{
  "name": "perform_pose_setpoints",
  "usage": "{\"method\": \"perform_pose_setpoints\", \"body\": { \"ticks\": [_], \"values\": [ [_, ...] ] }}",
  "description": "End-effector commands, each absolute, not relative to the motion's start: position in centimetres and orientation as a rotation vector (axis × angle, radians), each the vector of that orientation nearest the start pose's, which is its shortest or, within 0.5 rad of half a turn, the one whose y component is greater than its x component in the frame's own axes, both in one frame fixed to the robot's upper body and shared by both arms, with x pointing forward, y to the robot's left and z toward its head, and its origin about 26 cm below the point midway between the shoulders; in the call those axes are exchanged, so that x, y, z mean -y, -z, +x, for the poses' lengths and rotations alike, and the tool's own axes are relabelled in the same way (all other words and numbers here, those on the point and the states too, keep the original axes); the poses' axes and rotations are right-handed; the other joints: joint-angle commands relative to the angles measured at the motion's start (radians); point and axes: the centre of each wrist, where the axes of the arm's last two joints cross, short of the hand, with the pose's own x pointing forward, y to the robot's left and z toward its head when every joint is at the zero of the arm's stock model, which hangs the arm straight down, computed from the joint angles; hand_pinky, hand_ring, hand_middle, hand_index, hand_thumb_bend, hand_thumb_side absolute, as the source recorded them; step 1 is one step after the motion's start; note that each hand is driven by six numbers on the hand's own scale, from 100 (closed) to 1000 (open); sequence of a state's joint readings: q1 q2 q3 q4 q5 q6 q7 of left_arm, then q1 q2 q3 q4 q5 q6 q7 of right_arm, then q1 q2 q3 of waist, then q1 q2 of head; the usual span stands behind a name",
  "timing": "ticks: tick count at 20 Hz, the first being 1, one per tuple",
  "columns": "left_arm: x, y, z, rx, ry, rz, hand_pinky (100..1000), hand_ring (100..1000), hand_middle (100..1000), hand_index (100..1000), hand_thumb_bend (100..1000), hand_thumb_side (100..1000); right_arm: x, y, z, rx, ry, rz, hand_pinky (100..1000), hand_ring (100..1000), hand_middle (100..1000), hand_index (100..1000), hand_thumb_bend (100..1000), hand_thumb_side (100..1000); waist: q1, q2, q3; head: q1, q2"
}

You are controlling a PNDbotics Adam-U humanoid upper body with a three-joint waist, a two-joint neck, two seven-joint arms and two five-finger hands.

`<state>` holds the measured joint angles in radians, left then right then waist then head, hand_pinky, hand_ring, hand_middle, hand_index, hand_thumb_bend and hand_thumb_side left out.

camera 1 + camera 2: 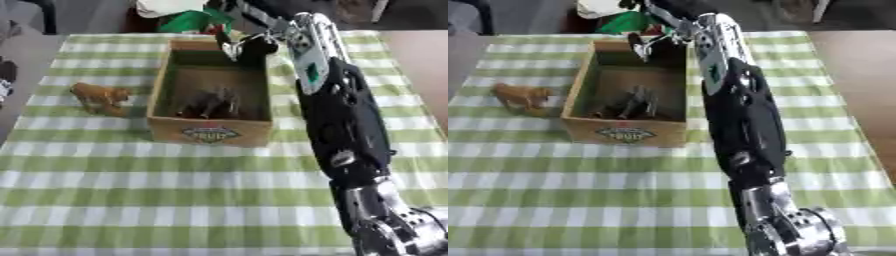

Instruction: Pick up objects on the table and place them in the box.

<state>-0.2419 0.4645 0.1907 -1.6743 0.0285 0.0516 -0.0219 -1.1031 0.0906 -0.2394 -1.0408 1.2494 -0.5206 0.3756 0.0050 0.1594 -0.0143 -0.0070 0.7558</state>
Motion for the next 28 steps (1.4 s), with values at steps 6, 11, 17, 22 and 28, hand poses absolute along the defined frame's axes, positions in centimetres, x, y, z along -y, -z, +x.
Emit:
{"method": "perform_pose_setpoints", "body": {
  "ticks": [6,11,17,22,28],
  "values": [
    [-37.5,-16.6,33.4,1.879,0.382,0.498,679,711,662,758,375,431,13.4,-26.2,47.4,-2.931,1.871,0.955,836,750,756,877,100,201,0.021,-0.026,-0.023,0.021,0.005],
    [-39.2,-18.0,35.2,1.808,0.612,0.592,689,724,674,765,366,389,15.9,-26.6,47.5,-2.962,1.787,0.972,834,746,751,874,100,199,0.023,-0.026,-0.032,0.023,0.005],
    [-41.9,-20.6,36.7,1.694,0.920,0.734,751,764,699,780,326,144,16.6,-26.8,47.3,-3.025,1.755,0.887,834,736,738,869,100,192,0.030,-0.025,-0.071,0.048,0.006],
    [-42.7,-22.0,37.5,1.606,1.155,0.782,771,778,709,788,319,100,16.8,-27.2,47.0,-3.083,1.736,0.794,833,734,735,868,100,191,0.031,-0.024,-0.086,0.060,0.007],
    [-42.6,-21.1,38.6,1.538,1.331,0.766,781,786,717,793,313,100,17.2,-27.7,46.7,-3.132,1.725,0.719,834,731,732,867,100,190,0.031,-0.025,-0.092,0.062,0.008]
  ]
}}
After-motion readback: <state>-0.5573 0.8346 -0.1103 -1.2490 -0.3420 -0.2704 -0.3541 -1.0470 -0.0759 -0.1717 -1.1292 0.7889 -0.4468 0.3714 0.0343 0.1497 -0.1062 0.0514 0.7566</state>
